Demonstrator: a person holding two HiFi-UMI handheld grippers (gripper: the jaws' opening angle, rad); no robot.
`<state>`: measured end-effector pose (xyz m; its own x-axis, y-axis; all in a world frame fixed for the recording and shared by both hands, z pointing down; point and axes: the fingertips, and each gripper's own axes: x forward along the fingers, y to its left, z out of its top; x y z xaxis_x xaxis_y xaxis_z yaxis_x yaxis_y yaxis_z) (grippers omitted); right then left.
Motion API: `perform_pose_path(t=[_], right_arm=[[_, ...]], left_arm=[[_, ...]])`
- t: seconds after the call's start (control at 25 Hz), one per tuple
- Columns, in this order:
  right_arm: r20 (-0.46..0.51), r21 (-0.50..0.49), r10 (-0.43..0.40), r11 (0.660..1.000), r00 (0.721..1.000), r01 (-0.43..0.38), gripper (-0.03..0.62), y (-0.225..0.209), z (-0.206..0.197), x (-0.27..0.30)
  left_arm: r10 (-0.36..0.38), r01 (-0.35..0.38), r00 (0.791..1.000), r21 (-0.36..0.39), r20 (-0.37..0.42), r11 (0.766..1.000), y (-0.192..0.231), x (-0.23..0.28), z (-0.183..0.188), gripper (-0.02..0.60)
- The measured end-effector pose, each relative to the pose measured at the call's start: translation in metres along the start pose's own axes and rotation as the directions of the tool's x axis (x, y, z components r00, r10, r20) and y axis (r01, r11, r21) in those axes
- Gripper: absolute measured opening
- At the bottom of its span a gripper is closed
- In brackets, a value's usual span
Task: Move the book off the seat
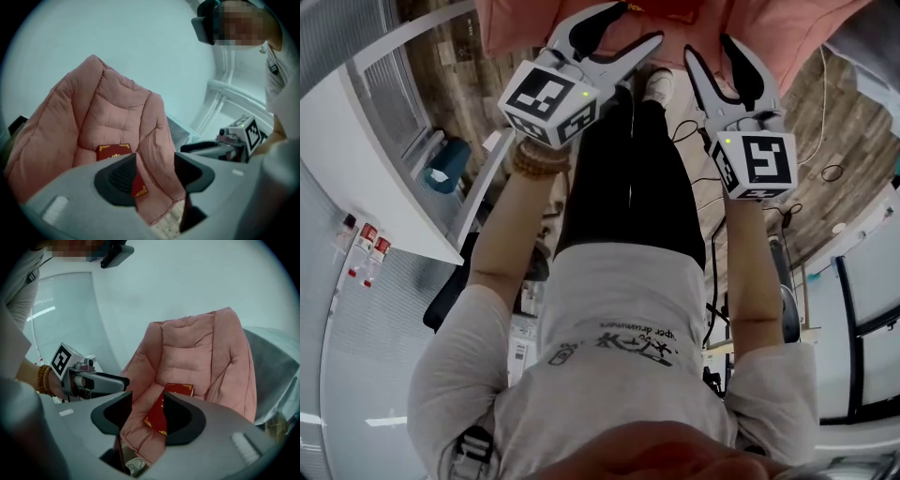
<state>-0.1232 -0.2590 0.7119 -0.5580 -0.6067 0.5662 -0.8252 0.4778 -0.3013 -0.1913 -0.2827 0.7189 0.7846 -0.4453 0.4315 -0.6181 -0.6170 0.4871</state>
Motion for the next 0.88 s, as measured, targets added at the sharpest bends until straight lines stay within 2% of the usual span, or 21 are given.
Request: perform_pose_path(t=[0.24,0.44,0.68,0.88], right_arm=[[-0.019,0.035,0.005,0.999,1.0,-0.004,0.256,-0.022,-0.044,0.036],[-0.04,0.059,-0.007,0.998,0.999,0.009,0.288,-0.037,-0.076,0.064],[-0.066,0.06,-0.009,0.998,0.998,0.013,0.338,-0.055,-0.109,0.099],[-0.093,0.101,-0.001,0.995,0.996,0.011,0.405,-0.069,-0.137,0.128]], left_arm=[[-0.012,0.011,0.999,-0.026,-0.051,1.0,0.034,0.029,-0.053,0.322],[0.0,-0.002,0.997,-0.026,-0.072,1.0,0.064,0.042,-0.088,0.322],[-0.007,0.001,0.996,-0.061,-0.094,0.998,0.091,0.065,-0.123,0.371],[-0.058,0.046,0.992,-0.108,-0.115,0.993,0.11,0.082,-0.146,0.437]])
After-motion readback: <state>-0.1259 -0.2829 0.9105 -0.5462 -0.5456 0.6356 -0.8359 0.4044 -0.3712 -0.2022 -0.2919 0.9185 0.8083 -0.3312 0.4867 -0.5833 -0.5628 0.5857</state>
